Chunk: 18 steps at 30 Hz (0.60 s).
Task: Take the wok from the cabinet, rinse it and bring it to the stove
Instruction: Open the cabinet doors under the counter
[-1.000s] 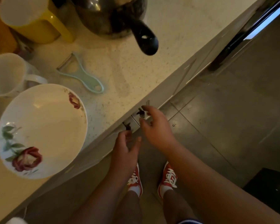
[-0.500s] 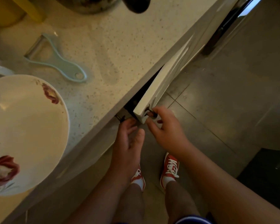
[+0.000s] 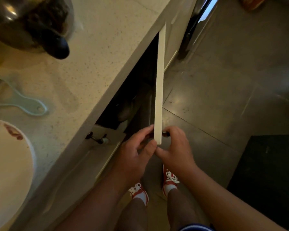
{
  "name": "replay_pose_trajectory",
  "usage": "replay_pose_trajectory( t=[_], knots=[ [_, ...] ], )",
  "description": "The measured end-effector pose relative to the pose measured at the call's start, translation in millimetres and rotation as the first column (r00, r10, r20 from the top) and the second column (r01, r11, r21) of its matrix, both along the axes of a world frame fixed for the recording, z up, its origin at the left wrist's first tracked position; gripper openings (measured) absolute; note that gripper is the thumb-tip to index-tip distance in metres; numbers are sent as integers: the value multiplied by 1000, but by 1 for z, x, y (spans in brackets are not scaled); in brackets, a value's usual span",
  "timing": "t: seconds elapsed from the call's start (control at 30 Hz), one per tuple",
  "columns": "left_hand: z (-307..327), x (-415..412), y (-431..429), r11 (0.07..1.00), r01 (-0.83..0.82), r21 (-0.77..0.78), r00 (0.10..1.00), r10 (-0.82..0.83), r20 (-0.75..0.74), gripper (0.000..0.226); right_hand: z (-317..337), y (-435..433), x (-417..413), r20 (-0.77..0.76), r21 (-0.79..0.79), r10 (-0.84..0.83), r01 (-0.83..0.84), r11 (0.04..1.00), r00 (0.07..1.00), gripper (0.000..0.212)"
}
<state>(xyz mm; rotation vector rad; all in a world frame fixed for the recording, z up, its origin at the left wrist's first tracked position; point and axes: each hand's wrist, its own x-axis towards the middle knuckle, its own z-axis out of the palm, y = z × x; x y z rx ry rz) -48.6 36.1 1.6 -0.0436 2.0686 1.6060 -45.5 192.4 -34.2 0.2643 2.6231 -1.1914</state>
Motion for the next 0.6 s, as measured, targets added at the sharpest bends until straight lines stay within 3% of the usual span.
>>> replay_pose_trajectory(
  t=[0.17, 0.3, 0.4, 0.5, 0.6],
  knots=[
    [-7, -17, 24, 992, 118, -49, 992, -120, -39, 50, -4, 30, 10, -60, 55, -93, 96, 994, 994, 55],
    [-10, -35, 56, 990, 142, -26, 987, -143, -66, 51, -5, 48, 23, -224, 82, -198, 221, 972, 954, 71],
    [-9, -40, 80, 983, 181, -10, 982, -181, -46, 52, -2, 58, 26, -386, 105, -231, 291, 951, 893, 63],
    [-9, -44, 101, 976, 218, 6, 975, -217, -38, 54, 0, 68, 26, -462, 257, -142, 286, 923, 875, 58],
    [-9, -49, 120, 969, 244, 39, 969, -243, -36, 55, 4, 73, 23, -382, 478, -60, 253, 841, 922, 66]
  ],
)
